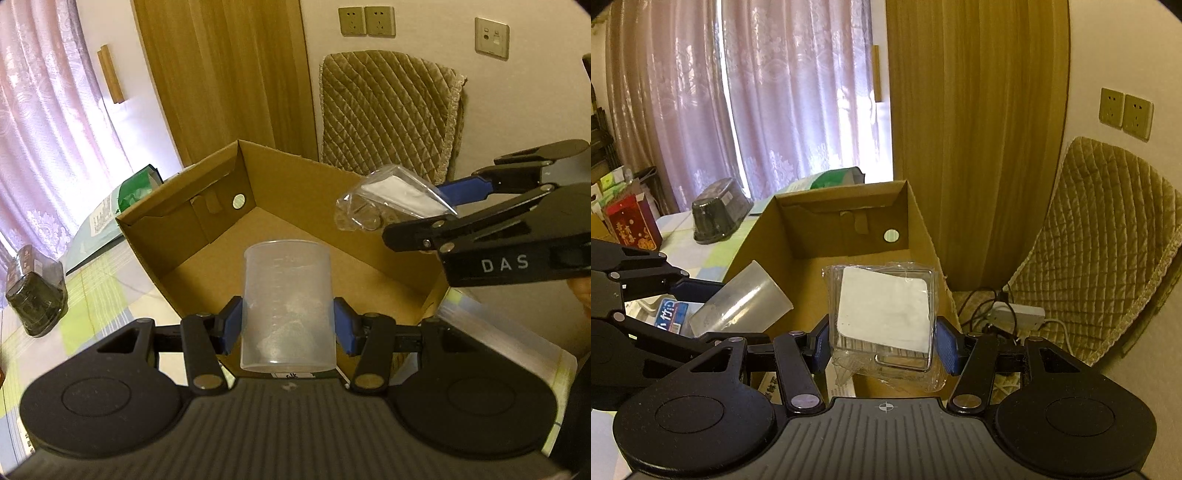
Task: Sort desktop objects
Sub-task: 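Open the left tool to drop the cup while the right drops the packaged square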
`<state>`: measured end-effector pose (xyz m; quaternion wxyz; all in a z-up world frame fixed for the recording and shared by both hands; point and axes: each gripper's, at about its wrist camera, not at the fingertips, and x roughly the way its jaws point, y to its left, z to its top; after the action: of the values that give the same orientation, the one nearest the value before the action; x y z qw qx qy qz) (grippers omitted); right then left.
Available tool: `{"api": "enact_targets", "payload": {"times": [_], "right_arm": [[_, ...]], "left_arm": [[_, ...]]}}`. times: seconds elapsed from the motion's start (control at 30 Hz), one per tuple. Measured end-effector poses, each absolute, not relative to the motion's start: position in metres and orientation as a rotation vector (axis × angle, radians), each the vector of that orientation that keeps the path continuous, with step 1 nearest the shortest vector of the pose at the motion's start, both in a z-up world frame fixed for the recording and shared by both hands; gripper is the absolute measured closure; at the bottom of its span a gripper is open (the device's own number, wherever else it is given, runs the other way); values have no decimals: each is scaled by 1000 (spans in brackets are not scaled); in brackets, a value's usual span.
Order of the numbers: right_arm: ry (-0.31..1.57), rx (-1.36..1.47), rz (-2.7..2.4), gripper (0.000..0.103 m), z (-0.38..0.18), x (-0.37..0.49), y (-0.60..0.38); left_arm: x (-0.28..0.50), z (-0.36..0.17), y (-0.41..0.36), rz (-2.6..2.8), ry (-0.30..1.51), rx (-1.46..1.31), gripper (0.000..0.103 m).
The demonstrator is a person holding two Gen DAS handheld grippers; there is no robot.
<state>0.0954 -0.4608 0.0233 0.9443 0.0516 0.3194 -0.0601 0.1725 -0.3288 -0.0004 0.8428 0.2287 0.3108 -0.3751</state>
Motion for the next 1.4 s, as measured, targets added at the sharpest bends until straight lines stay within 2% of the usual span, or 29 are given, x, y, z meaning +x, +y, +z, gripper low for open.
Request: {"api": "enact_targets", "payload": {"times": [0.17,0.33,1.4], "right_arm": [[652,103,-123,48,23,96,-461],[652,101,-124,48,23,96,-460],[697,63,-87,48,8,117,-440]], "left_arm": [[172,-1,-329,-776,651,482,56],[170,3,-323,-770,635,470,48],[163,11,-287,-728,637,421,48]]}}
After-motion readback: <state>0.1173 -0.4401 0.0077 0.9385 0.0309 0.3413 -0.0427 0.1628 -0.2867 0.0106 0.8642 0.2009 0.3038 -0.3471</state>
